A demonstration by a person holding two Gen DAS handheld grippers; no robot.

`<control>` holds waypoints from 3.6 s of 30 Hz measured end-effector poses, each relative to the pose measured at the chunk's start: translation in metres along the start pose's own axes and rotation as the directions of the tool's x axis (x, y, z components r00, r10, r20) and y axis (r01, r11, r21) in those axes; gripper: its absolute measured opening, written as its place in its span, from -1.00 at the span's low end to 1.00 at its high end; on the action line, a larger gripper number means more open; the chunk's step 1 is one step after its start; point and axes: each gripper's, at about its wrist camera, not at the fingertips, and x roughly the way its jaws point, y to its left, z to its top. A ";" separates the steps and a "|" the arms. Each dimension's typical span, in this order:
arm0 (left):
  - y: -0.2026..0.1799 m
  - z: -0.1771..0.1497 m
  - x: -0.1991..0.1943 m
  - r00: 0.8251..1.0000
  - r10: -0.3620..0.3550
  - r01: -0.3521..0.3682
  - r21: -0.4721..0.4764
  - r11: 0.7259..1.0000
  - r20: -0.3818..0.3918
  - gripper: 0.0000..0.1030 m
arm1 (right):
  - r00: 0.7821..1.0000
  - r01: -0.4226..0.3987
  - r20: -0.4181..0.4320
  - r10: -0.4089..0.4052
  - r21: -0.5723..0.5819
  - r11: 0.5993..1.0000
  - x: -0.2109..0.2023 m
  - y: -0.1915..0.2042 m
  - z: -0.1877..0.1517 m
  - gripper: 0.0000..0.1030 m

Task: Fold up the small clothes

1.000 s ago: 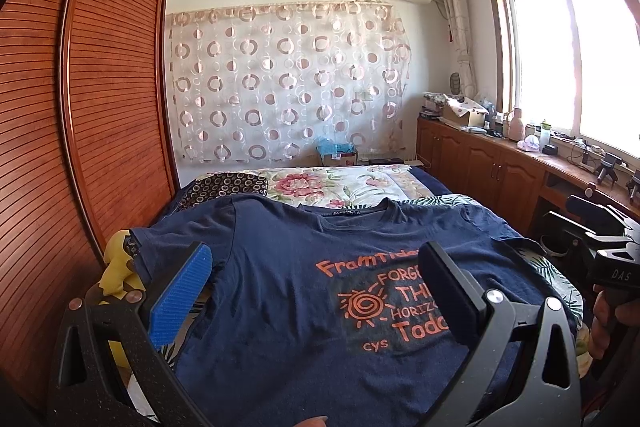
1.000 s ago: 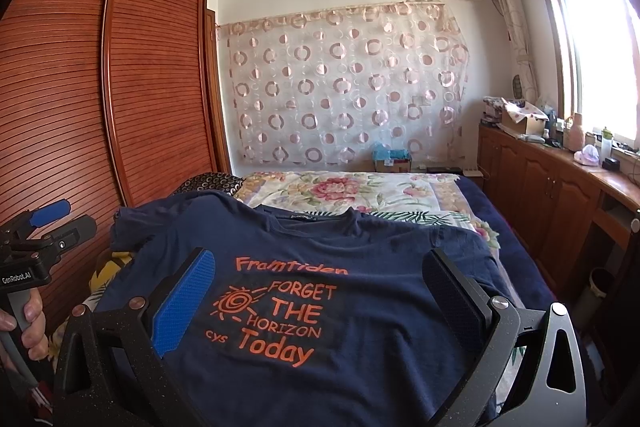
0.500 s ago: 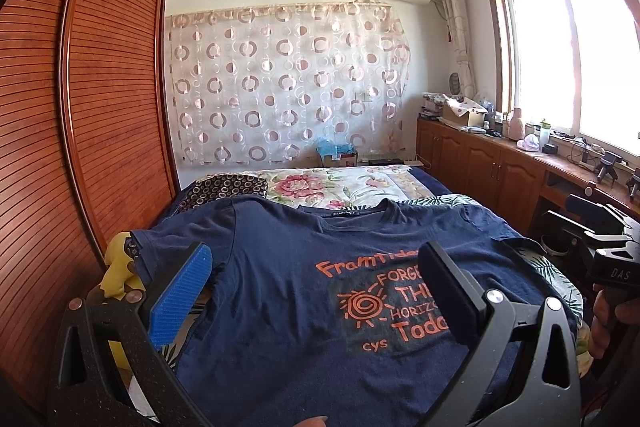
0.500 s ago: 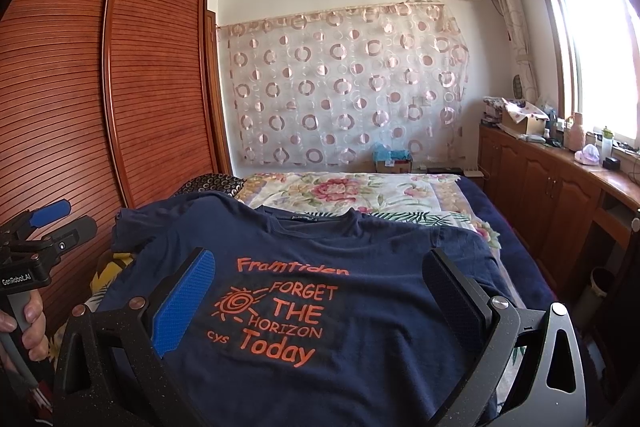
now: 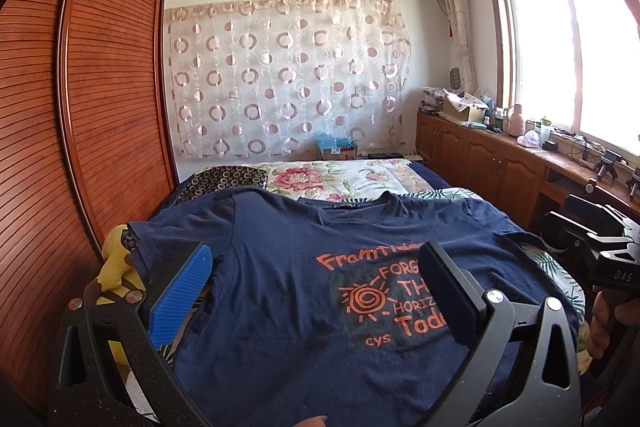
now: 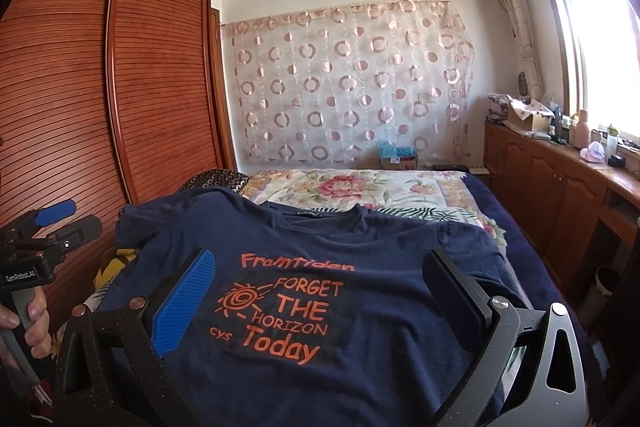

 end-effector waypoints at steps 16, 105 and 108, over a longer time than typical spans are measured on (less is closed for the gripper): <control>0.076 -0.028 0.056 0.989 0.075 -0.079 -0.026 0.997 -0.131 1.00 | 0.990 -0.102 -0.106 0.097 -0.043 0.994 0.061 -0.002 -0.012 1.00; 0.076 0.023 0.165 0.948 -0.087 0.120 0.091 0.989 -0.307 0.51 | 0.971 -0.128 -0.205 0.126 0.001 0.992 0.130 -0.004 0.007 1.00; 0.076 0.012 0.159 0.952 -0.088 0.118 0.089 0.989 -0.293 0.51 | 0.974 -0.104 -0.203 0.099 -0.015 0.994 0.125 -0.007 0.007 1.00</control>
